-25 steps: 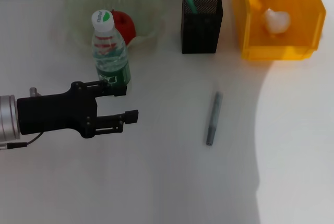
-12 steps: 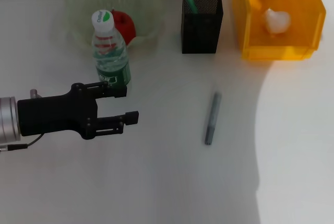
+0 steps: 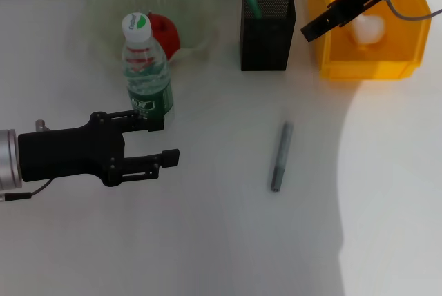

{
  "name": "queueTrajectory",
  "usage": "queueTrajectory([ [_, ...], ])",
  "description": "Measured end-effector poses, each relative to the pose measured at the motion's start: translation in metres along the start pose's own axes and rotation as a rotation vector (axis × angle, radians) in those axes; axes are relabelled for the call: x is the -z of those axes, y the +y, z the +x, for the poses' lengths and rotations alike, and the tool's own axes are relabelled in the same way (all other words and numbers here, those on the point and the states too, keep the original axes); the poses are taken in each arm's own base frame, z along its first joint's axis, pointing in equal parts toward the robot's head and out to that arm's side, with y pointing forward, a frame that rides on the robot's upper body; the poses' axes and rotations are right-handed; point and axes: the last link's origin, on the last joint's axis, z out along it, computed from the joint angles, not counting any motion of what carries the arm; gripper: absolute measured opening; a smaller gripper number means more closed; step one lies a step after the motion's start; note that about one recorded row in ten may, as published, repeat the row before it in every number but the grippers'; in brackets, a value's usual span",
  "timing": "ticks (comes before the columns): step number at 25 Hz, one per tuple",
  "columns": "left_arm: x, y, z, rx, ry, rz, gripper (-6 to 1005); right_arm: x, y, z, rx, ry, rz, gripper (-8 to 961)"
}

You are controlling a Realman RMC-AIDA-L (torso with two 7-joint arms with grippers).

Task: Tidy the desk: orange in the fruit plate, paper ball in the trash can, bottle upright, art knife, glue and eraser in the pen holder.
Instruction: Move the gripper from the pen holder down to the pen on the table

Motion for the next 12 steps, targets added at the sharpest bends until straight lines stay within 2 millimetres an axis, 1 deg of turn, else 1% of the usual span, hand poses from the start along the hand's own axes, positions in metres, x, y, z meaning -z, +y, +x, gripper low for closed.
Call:
queueTrajectory([
  [3,0.000,0.000,0.000,0.000,-0.001,-0.001,725,-0.006,-0.001,0.010,-0.024,0.046,0.038,597],
  [6,0.000,-0.001,0.001,-0.004,-0.003,-0.003,725,-0.012,0.002,0.014,-0.026,0.065,0.044,626],
  [9,-0.001,-0.001,0.003,-0.006,-0.008,-0.010,725,-0.021,0.008,0.018,-0.010,0.075,0.049,655],
  [12,-0.001,-0.001,0.004,-0.009,-0.010,-0.011,725,-0.031,0.012,0.021,-0.032,0.092,0.051,685],
])
